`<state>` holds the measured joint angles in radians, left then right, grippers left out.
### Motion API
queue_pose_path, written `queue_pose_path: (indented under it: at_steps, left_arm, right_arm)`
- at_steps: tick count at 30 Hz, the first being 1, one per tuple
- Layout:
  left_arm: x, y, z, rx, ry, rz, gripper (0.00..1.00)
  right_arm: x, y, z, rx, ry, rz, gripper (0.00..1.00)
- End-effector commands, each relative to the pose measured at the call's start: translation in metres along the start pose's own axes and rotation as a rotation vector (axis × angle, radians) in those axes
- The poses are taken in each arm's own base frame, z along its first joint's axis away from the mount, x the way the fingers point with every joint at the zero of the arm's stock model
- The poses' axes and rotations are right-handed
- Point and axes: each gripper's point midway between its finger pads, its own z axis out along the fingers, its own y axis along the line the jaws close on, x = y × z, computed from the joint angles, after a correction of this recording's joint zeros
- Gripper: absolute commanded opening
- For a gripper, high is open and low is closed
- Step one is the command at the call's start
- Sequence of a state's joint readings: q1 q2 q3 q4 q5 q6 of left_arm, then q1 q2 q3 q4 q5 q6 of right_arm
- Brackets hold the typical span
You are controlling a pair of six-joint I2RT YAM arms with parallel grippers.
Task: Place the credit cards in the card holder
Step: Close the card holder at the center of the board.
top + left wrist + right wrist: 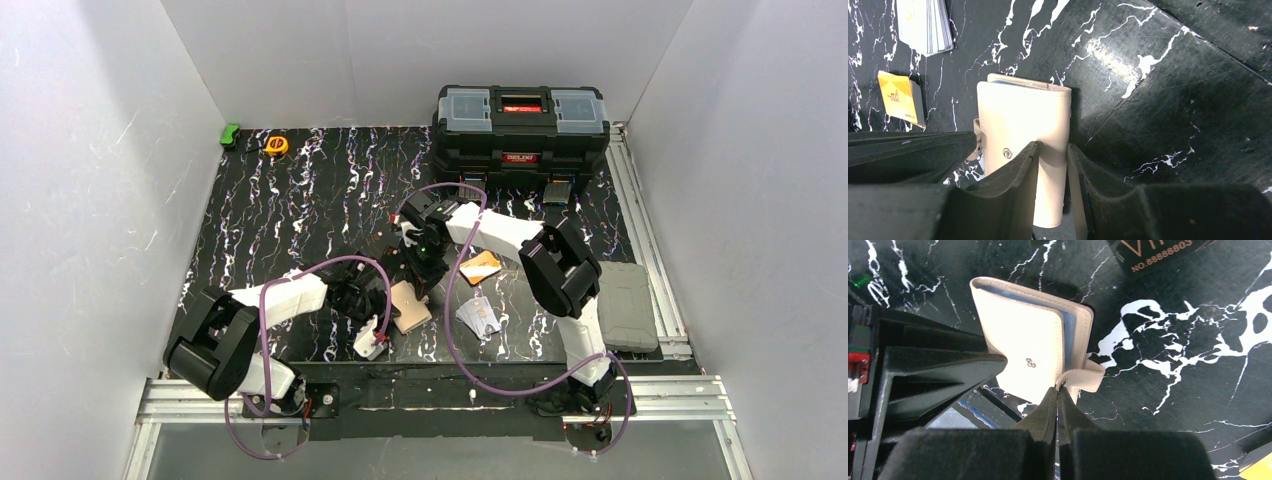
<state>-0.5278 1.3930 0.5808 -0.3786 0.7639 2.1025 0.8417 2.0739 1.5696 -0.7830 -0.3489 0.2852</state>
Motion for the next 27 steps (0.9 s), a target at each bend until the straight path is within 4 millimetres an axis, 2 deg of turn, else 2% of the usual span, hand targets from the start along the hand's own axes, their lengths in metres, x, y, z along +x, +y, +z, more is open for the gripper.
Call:
queue_pose_path:
  at_steps: [1, 7, 27]
  left_arm:
    - [-0.017, -0.027, 0.008, 0.105, -0.067, 0.238, 0.26]
    - [-0.017, -0.027, 0.007, 0.105, -0.059, 0.234, 0.25]
    - [-0.018, -0.028, 0.007, 0.089, -0.054, 0.218, 0.24]
  right_arm:
    - [-0.005, 0.025, -0.023, -0.099, -0.039, -0.095, 0.01]
    - [-0.006, 0.037, -0.019, -0.18, 0.006, -0.117, 0.01]
    - [-0.004, 0.036, 0.008, -0.223, 0.072, -0.103, 0.01]
